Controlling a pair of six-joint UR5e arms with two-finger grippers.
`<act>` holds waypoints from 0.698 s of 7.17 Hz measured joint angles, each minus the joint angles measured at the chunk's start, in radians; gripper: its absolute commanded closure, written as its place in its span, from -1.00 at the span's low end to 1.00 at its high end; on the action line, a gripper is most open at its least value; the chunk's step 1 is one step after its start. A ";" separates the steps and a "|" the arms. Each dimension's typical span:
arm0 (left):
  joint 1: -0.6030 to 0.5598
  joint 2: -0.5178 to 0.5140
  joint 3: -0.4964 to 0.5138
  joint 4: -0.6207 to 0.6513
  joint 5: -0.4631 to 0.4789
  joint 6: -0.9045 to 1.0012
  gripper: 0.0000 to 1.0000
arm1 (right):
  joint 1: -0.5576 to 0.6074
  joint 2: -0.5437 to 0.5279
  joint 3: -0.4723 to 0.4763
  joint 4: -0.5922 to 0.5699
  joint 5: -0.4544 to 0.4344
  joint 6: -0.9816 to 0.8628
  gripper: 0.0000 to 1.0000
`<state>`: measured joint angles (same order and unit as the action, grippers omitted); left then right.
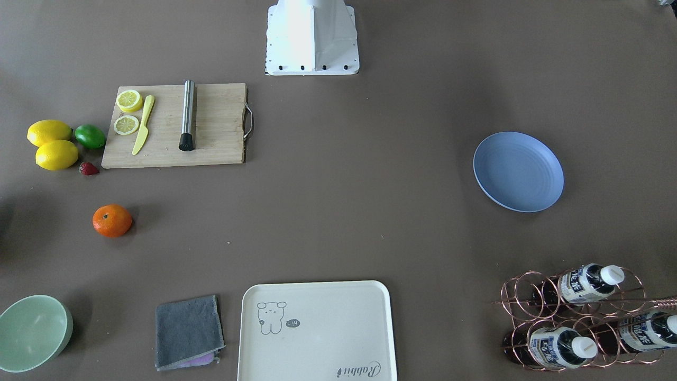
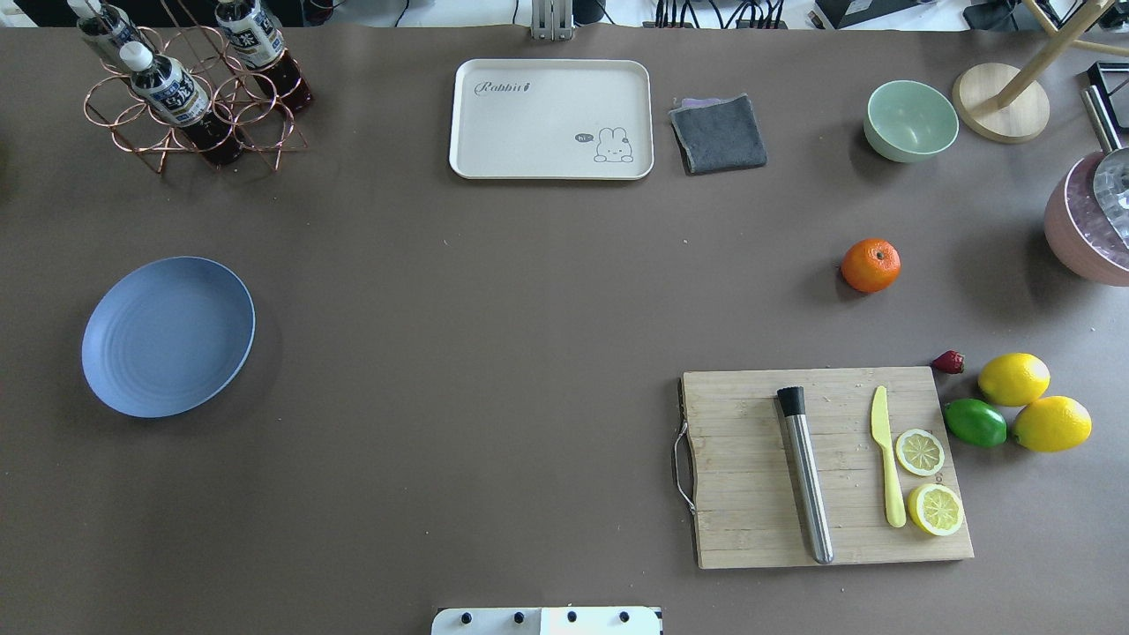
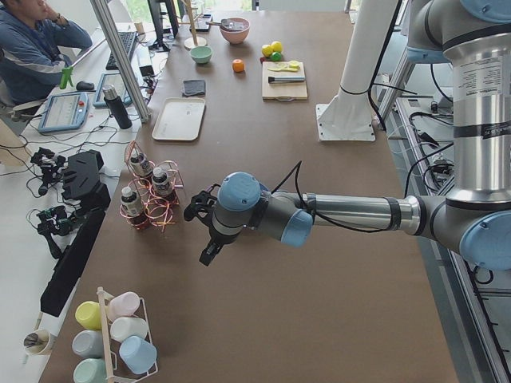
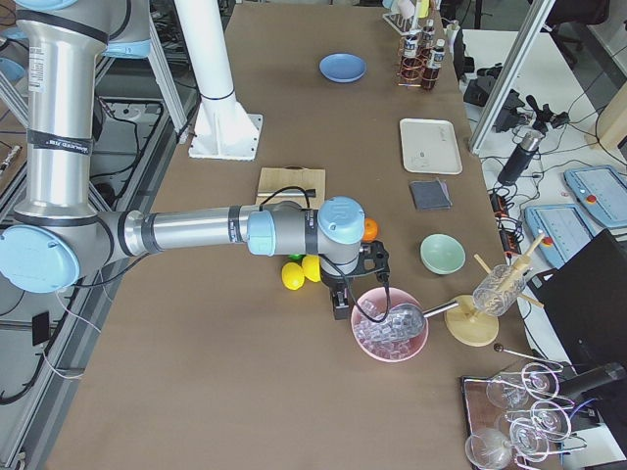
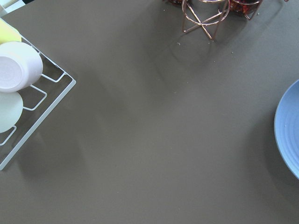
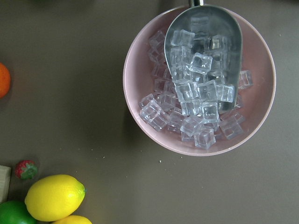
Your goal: Pick orange to plate
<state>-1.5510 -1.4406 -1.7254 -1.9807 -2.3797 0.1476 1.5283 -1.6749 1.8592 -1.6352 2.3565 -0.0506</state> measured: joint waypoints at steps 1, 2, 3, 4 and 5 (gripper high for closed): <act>0.044 0.004 0.001 -0.034 -0.029 -0.099 -0.96 | -0.026 0.008 0.027 0.000 0.003 0.079 -1.00; 0.105 0.006 0.007 -0.086 -0.050 -0.250 -0.96 | -0.071 0.018 0.055 0.010 0.002 0.180 -1.00; 0.177 0.008 0.023 -0.174 -0.033 -0.409 -0.95 | -0.128 0.031 0.067 0.059 -0.004 0.302 -1.00; 0.258 0.005 0.050 -0.272 0.018 -0.557 -0.95 | -0.196 0.036 0.068 0.152 -0.025 0.448 -1.00; 0.340 -0.009 0.093 -0.362 0.079 -0.668 -0.94 | -0.264 0.039 0.067 0.249 -0.057 0.592 -1.00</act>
<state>-1.2110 -1.4494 -1.6325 -2.3424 -2.3007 -0.5206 1.2647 -1.6362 1.9260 -1.3859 2.2992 0.5411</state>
